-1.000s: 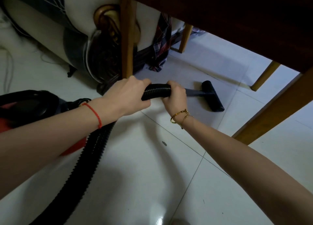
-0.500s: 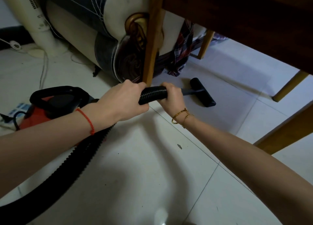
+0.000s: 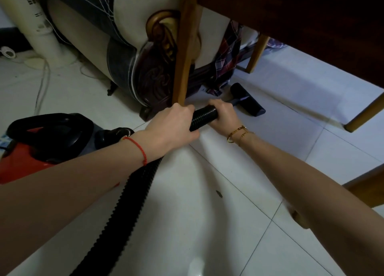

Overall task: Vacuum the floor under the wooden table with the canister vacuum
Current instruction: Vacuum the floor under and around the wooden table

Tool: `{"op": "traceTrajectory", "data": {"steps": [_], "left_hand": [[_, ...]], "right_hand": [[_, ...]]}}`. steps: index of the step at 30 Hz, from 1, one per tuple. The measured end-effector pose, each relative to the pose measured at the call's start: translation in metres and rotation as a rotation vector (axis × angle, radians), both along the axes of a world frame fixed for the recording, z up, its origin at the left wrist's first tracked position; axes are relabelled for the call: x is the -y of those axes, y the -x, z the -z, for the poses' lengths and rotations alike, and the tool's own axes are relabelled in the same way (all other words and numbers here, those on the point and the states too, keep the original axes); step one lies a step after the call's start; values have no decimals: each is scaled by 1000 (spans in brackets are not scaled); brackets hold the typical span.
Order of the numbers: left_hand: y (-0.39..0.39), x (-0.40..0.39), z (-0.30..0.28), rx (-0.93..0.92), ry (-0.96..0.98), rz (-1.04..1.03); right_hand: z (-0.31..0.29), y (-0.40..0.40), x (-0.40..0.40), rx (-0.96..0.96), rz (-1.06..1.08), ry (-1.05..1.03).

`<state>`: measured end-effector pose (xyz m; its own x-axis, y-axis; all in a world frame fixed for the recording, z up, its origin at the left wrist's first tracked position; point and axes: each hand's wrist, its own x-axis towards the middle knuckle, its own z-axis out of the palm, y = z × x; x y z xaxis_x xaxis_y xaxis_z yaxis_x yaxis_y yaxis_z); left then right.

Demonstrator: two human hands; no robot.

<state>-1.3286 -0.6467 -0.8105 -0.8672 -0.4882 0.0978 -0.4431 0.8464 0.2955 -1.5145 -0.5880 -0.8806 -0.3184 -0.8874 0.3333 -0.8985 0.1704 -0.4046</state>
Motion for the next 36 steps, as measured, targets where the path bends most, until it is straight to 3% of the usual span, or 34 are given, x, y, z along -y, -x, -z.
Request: {"op": "traceTrajectory", "data": {"steps": [20,28,36], "left_hand": [[191,12,36,-50,-35,-53],[203,16,41,-62,-34,-51],[164,21,36,-23,13,-44]], "right_hand": [[19,191,28,-94,225,-290],[19,198,32,-102,221,-296],[12,153,38,-55,180,-258]]}}
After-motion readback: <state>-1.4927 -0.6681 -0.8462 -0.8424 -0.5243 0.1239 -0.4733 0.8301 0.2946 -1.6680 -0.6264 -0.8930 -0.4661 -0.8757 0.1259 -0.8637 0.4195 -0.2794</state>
